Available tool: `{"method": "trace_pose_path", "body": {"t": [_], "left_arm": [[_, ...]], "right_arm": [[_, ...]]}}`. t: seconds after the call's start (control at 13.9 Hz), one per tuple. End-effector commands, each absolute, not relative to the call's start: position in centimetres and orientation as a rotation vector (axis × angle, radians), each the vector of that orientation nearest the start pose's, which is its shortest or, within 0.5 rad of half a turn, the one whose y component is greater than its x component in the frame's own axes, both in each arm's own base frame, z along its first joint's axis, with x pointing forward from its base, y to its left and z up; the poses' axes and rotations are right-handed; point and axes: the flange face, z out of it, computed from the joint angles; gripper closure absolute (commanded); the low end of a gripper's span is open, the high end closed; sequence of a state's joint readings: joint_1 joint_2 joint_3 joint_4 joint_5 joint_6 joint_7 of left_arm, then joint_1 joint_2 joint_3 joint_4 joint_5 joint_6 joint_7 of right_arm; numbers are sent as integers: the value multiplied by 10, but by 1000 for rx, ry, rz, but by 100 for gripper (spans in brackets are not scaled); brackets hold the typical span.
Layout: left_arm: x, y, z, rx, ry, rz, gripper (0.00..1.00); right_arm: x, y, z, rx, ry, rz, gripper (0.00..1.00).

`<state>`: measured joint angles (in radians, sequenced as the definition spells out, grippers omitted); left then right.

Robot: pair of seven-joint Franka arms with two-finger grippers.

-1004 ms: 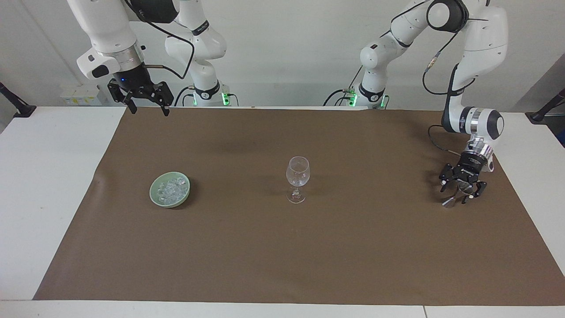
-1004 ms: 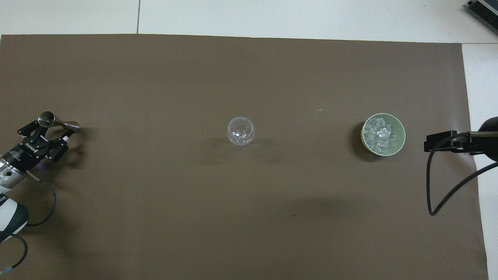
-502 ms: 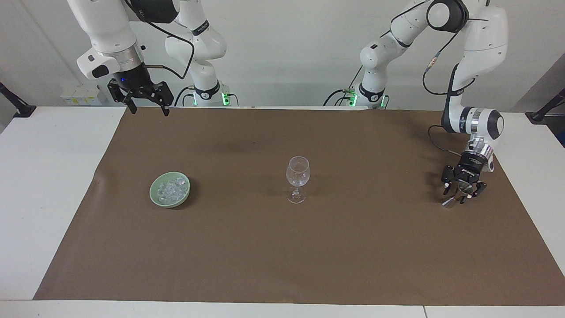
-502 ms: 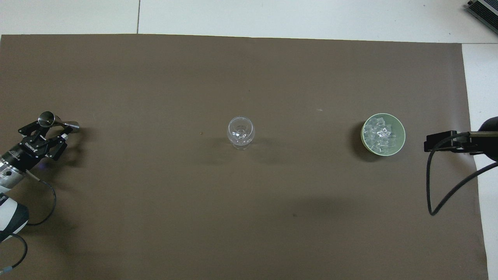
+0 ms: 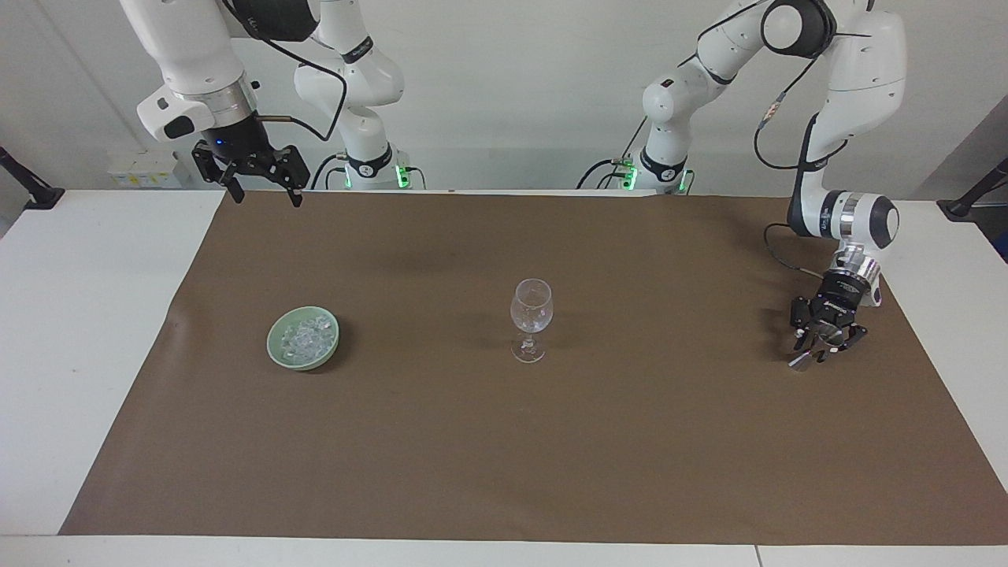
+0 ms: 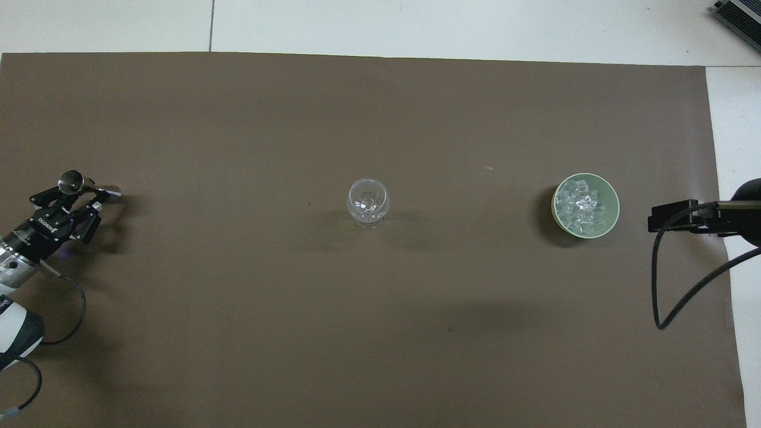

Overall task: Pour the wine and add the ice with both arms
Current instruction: 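Close the left gripper around the silver jigger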

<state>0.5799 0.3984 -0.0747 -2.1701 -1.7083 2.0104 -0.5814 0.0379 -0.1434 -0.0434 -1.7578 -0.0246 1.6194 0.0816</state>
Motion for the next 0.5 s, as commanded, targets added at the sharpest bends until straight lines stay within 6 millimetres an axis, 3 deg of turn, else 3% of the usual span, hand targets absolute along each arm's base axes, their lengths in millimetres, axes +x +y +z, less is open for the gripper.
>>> {"method": "trace_pose_path", "body": {"t": [0.0, 0.43], "left_arm": [[513, 215, 213, 639, 1752, -469, 64], [513, 214, 214, 640, 1748, -472, 82]], "right_arm": [[510, -7, 615, -3153, 102, -17, 0], [510, -7, 615, -3153, 102, -17, 0]]}}
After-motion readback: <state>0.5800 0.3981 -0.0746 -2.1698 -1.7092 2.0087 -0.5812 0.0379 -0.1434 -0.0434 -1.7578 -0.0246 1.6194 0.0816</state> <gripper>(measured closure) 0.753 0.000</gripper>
